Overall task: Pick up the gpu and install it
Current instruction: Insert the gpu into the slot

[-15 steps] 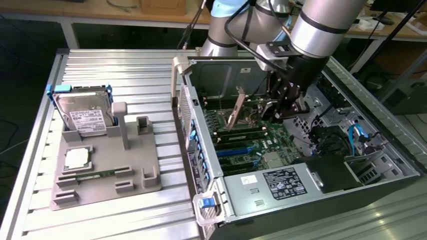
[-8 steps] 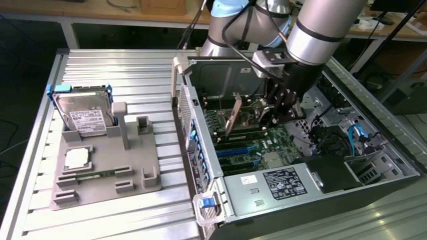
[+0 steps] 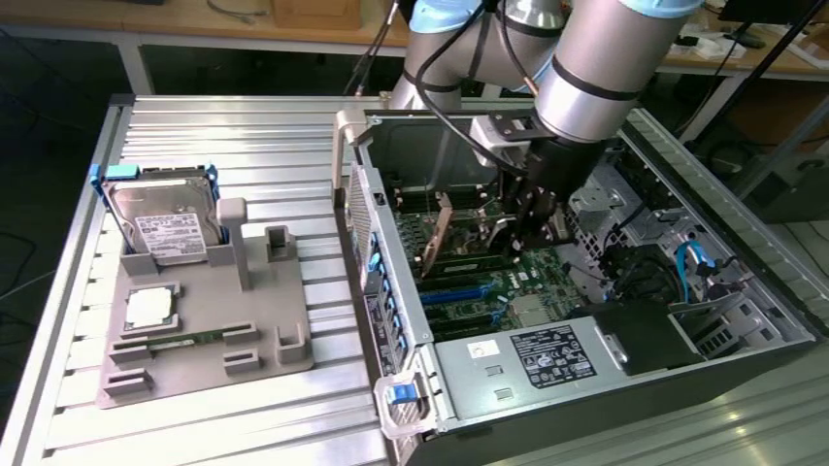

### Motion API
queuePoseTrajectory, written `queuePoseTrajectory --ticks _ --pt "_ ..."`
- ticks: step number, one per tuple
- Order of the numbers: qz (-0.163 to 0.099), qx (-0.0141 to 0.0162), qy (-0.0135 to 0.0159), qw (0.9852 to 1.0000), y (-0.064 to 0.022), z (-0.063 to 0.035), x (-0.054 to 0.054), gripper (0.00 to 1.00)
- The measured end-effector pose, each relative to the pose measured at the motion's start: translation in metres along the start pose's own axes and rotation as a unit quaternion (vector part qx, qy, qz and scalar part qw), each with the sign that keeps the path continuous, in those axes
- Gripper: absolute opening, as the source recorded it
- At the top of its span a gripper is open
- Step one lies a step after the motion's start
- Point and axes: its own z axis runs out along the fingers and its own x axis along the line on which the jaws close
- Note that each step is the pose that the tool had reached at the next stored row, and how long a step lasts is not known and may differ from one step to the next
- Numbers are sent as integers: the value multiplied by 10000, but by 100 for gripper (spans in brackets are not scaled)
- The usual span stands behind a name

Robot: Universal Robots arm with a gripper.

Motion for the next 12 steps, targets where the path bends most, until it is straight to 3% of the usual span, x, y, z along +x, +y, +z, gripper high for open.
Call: queuePoseTrajectory --ticks 12 --pt "0 0 0 10000 138 220 77 29"
